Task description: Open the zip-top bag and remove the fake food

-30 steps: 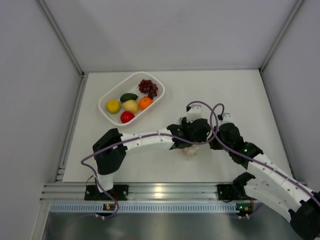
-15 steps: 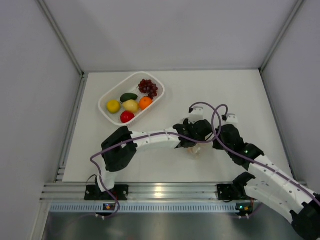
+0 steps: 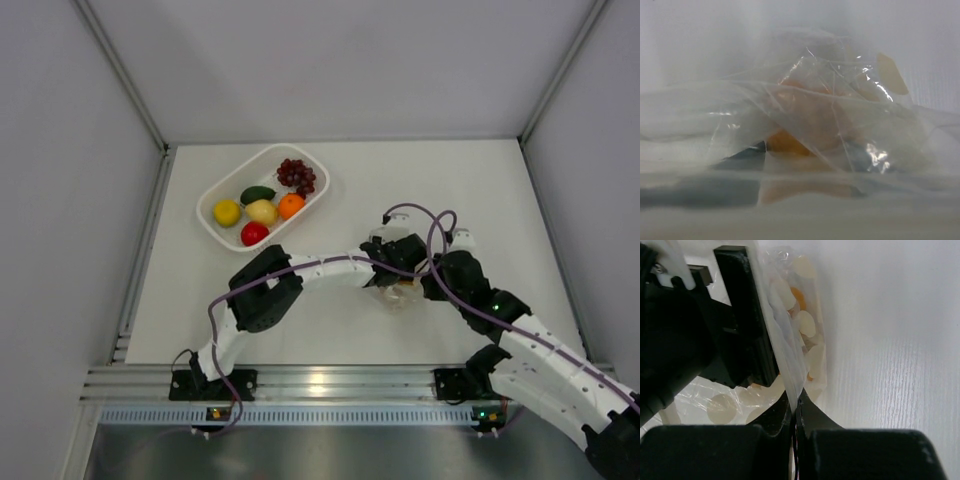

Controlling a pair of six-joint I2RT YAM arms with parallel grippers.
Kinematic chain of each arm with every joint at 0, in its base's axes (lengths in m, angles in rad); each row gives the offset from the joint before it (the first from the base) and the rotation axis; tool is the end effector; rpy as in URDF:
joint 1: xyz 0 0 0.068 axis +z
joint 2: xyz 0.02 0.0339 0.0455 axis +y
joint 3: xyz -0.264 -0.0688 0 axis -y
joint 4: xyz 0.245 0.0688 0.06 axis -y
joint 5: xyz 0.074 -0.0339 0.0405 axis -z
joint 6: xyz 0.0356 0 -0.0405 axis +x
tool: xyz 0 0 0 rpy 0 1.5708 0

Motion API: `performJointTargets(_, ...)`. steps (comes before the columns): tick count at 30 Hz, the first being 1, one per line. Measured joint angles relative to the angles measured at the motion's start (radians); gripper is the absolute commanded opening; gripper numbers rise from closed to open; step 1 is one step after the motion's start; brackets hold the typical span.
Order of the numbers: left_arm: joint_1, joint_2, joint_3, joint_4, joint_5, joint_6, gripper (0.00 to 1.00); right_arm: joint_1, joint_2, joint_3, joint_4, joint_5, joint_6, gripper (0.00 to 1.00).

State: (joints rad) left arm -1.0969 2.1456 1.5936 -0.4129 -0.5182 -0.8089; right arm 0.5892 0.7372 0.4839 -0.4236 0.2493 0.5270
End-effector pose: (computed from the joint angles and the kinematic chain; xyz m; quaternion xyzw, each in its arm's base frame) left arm 0.2271 -0.4042 0.1714 0.0568 0.9240 -0.0934 0.3664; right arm 0.1390 0.0824 0.2197 0.0259 0.8960 0.1320 0.4232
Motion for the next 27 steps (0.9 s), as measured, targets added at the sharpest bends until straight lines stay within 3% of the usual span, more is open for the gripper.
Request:
performJointTargets(7,-0.001,0.047,0.061,0.002,0.018,0.0,0.83,0.0,-0.063,-0.002,-0.019,0.039,0.001,0.0)
performJointTargets(12,-0.001,0.079,0.101,0.004,0.038,0.0,0.84,0.0,-0.066,-0.008,-0.019,0.042,0.004,0.0)
performJointTargets(15,0.0,0.099,0.127,0.008,0.062,-0.001,0.81,0.0,-0.066,-0.014,-0.018,0.042,0.009,0.0)
performJointTargets(27,0.015,0.142,0.179,0.068,0.214,-0.021,0.5,0.0,-0.051,-0.019,-0.012,0.041,0.019,0.0)
